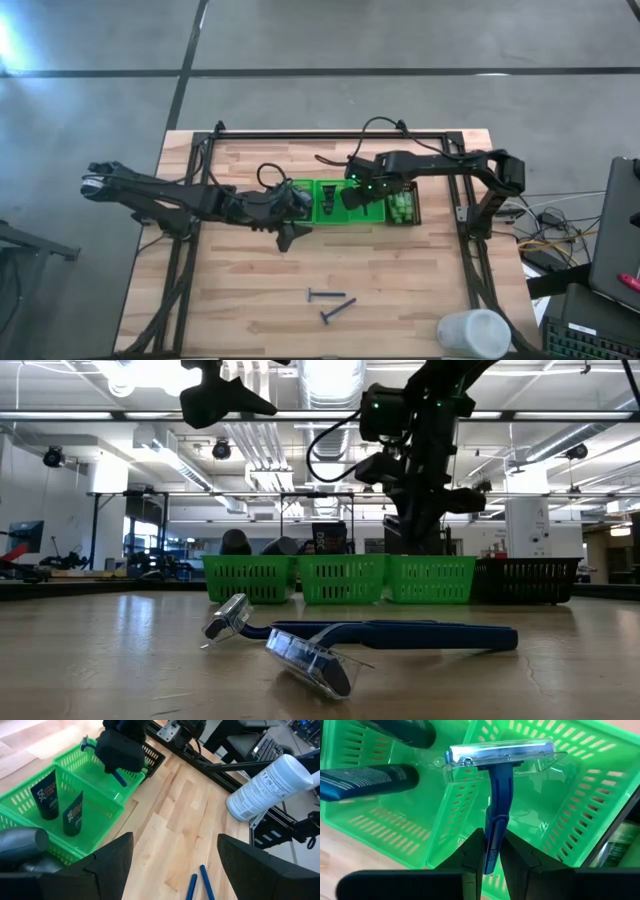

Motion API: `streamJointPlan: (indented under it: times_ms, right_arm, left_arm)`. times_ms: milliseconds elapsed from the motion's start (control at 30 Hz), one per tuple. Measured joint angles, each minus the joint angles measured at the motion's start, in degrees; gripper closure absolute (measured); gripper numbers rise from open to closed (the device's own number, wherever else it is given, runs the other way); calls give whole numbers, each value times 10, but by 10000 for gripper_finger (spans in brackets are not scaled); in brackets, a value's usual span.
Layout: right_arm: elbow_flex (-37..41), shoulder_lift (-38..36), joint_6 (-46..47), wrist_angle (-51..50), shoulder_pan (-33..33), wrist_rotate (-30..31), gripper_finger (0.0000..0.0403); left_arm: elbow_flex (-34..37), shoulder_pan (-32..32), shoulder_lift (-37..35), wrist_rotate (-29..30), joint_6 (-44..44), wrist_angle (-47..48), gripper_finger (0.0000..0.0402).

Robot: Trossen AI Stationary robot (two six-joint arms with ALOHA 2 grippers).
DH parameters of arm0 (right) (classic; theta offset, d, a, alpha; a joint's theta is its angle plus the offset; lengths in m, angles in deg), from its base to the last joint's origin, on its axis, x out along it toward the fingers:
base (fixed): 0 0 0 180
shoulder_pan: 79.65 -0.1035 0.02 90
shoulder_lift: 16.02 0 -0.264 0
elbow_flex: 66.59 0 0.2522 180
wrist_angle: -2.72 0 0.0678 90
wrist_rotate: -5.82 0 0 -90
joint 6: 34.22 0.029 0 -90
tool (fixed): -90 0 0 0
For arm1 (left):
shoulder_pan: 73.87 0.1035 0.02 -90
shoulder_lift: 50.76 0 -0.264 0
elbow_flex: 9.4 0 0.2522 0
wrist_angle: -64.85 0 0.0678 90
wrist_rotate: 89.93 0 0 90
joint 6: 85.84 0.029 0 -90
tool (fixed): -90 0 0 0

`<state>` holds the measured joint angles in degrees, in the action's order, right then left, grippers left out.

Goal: Pick & Place Travel size toiletries
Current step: Put the razor into the right green bin

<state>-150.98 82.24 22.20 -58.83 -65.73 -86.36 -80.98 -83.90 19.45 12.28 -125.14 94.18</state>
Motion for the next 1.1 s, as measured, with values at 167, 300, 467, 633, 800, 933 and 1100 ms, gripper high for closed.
streamJointPlan:
  times_ms: [167,300,467,633,800,933,1100]
  right_arm:
    - [3,-1,-10,-3,4,-19,314]
    - [10,1,-12,-5,5,-25,272]
    - [10,-20,-12,-5,-7,31,223]
    - [-2,-98,-72,5,-75,86,195]
    - [-3,-140,-173,27,-214,65,187]
    - [-2,-108,-146,54,-335,61,190]
    - [-24,-11,-144,112,-423,65,196]
  left_arm:
    - [0,-1,0,0,-3,0,111]
    - [0,-2,0,0,-7,0,111]
    - [0,-5,0,0,-12,0,111]
    - [0,-23,0,-13,31,8,111]
    - [0,-59,-6,-31,90,13,111]
    - [0,-71,-18,-29,100,46,111]
    - [0,-78,-35,-29,102,94,111]
